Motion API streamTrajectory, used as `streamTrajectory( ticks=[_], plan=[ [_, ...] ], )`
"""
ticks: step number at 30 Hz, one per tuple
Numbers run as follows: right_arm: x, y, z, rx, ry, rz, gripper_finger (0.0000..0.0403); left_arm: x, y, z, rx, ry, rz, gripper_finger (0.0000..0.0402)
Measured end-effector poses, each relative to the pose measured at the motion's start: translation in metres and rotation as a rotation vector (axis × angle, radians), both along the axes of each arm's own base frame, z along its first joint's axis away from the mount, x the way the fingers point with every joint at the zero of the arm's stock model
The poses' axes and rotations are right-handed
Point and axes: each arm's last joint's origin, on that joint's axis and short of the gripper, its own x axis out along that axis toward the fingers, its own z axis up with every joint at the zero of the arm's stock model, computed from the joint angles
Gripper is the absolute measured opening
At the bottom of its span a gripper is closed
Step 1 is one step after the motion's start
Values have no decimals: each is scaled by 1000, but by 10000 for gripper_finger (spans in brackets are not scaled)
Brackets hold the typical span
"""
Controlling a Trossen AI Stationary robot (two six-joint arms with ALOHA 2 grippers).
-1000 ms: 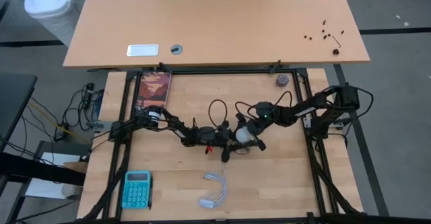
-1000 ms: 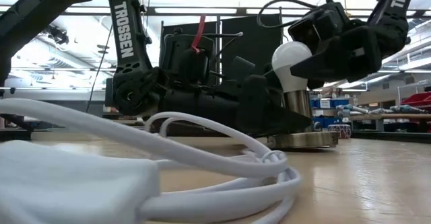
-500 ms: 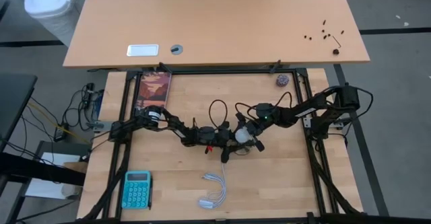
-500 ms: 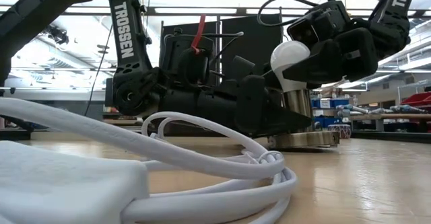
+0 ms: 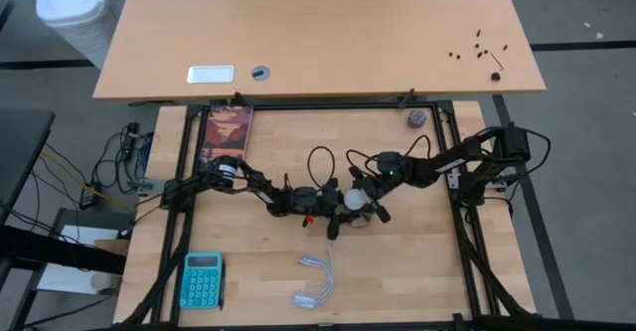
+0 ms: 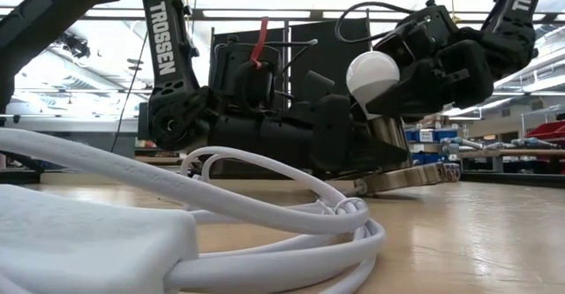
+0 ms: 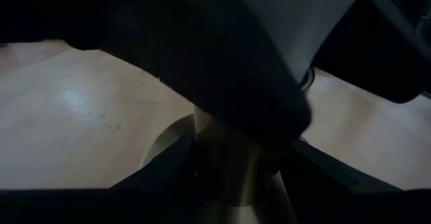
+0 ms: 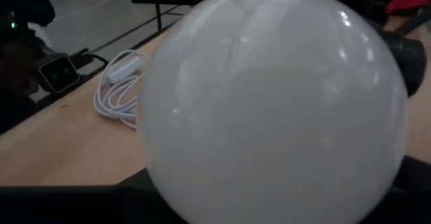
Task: Screw lightbulb
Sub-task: Insert the lightbulb into the desk lamp
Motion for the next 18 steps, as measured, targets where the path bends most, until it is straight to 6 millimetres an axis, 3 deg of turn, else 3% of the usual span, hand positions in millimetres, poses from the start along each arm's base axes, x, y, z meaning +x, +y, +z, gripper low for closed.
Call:
streamTrajectory(
  ticks=[5,14,18],
  plan=[
    [-2,-5,-2,62,44,0,207,0,1,0,-20,5,26,198],
    [-4,-12,6,86,26,8,312,0,2,-2,-31,32,82,198],
    [-5,-12,10,36,-7,0,338,0,2,-2,-28,32,95,198]
  ],
)
